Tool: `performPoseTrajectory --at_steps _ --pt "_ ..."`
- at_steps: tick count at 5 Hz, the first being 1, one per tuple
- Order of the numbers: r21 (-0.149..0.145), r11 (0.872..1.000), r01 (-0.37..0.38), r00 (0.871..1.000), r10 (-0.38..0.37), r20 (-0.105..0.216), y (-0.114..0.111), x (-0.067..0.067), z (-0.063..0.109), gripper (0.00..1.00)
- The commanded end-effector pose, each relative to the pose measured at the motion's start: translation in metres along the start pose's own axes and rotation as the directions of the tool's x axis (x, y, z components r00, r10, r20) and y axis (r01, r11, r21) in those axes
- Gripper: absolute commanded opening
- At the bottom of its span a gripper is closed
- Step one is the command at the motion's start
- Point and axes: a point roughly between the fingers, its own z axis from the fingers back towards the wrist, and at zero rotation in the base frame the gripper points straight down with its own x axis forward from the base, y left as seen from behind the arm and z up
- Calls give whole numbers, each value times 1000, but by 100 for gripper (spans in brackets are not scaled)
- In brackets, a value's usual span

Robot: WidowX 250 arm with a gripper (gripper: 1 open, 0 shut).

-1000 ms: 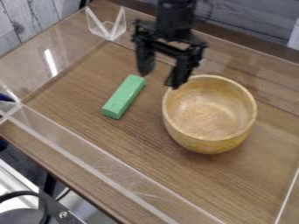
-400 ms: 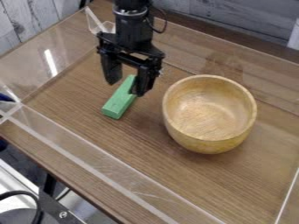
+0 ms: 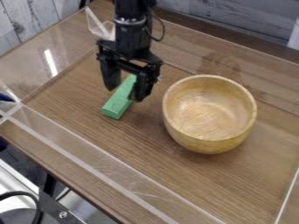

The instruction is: Put the green block in the brown bowl

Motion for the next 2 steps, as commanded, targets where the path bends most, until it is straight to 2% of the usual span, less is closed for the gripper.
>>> performPoseTrajectory --at_steps 1,2 --pt "16 1000 -6 999 5 50 5 12 6 100" --pt "18 1000 -10 998 9 69 8 21 4 100"
